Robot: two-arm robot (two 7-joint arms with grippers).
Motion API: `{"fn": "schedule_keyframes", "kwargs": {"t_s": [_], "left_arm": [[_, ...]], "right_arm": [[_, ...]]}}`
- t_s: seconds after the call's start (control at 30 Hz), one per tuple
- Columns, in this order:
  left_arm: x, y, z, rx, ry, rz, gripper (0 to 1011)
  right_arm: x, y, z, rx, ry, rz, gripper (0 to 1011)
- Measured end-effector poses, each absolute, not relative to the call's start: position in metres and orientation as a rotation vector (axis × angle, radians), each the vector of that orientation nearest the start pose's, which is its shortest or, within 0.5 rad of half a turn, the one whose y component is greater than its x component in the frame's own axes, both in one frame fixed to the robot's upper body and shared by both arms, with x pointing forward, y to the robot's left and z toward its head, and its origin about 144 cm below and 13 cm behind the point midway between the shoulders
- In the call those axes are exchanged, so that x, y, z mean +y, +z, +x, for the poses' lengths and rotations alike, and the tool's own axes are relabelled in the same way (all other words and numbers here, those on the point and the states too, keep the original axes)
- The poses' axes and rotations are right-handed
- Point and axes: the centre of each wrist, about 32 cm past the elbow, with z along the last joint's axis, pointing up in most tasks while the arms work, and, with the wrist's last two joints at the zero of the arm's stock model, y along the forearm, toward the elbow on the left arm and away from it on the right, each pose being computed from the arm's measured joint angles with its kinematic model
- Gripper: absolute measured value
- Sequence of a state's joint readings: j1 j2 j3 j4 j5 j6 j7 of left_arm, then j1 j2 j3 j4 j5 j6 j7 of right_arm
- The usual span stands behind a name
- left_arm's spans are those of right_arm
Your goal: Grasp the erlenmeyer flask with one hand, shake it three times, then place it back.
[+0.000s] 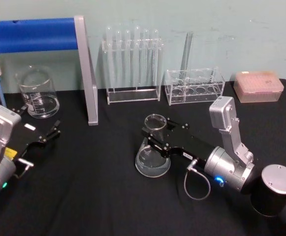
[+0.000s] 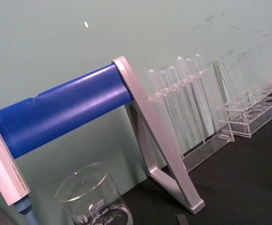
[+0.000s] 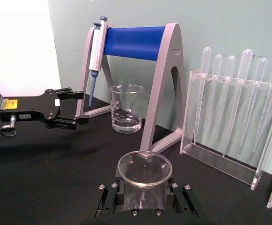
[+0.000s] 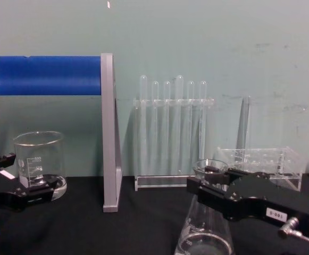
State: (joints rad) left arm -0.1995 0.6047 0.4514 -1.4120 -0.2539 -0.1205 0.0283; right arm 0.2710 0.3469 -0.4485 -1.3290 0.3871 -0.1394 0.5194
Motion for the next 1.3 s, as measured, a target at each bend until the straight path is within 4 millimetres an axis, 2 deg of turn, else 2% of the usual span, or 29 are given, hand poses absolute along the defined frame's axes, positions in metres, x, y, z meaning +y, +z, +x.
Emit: {"fn": "schedule_keyframes", "kwargs": {"t_s": [0.07, 0.4, 0.93, 1.3], "left_arm": [[0.310, 1.140, 0.489, -0.285, 1.248, 0.305, 1001], [0.310, 1.140, 0.489, -0.285, 1.248, 0.304, 1001], [0.310, 1.140, 0.489, -0.285, 1.248, 0.304, 1001], [0.310, 1.140, 0.489, -0.285, 1.248, 0.305, 1001]], "right_arm": [[-0.225, 1.134, 0.513, -0.040, -0.724, -0.019, 453], [-0.226, 1.136, 0.512, -0.044, -0.731, -0.006, 453], [-0.229, 1.180, 0.498, -0.118, -0.791, 0.065, 456], [-0.228, 1.186, 0.495, -0.128, -0.799, 0.082, 456]]}}
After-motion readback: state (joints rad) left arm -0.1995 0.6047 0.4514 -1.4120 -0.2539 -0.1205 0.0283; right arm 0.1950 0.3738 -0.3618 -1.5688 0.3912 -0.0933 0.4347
